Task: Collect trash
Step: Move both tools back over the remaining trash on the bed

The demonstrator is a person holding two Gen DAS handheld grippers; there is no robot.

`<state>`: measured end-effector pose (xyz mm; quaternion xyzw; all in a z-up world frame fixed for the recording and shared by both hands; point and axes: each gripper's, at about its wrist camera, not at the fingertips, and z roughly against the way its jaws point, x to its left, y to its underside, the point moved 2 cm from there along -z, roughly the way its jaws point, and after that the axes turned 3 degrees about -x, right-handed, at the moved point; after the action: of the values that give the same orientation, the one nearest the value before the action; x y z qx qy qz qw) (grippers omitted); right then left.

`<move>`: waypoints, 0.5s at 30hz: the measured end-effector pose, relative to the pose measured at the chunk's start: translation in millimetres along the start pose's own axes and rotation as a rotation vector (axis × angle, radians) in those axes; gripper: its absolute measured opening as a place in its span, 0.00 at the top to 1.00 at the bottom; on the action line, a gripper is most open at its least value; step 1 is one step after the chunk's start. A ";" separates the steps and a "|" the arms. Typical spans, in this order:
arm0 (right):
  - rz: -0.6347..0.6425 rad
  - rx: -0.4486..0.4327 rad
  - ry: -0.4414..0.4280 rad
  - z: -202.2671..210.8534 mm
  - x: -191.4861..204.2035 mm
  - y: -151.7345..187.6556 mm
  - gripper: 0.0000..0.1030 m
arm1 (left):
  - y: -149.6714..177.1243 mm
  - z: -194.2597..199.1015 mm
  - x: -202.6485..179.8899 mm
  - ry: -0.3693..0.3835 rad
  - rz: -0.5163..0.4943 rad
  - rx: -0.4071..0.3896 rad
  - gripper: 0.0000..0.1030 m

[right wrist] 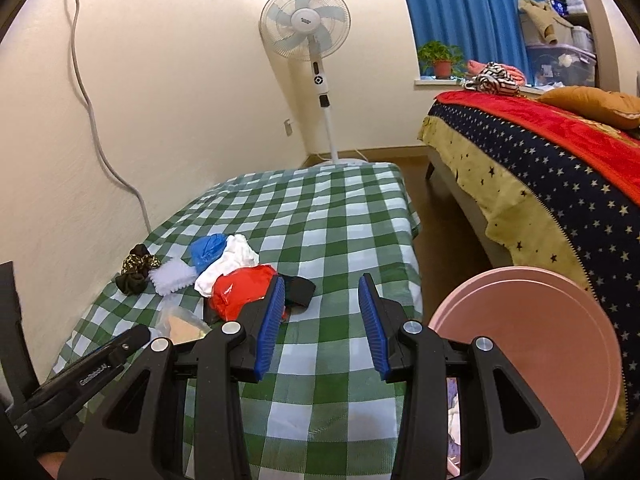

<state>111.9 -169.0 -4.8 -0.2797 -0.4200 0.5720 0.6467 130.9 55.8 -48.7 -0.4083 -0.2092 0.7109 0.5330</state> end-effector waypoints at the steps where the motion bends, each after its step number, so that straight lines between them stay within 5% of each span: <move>1: 0.003 0.003 -0.002 -1.5 0.6 0.4 0.61 | 1.0 -2.6 1.0 0.002 0.009 0.008 0.78; 10: 0.017 0.041 -0.031 -18.1 8.7 4.5 0.61 | -2.5 -23.5 12.6 0.029 0.090 0.047 0.78; 15: 0.032 0.055 -0.051 -23.7 14.3 5.5 0.53 | -1.5 -33.8 17.4 0.050 0.131 0.079 0.78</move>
<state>129.4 -151.2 -17.8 -0.2541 -0.4160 0.6005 0.6339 157.2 67.8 -73.4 -0.4175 -0.1406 0.7416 0.5060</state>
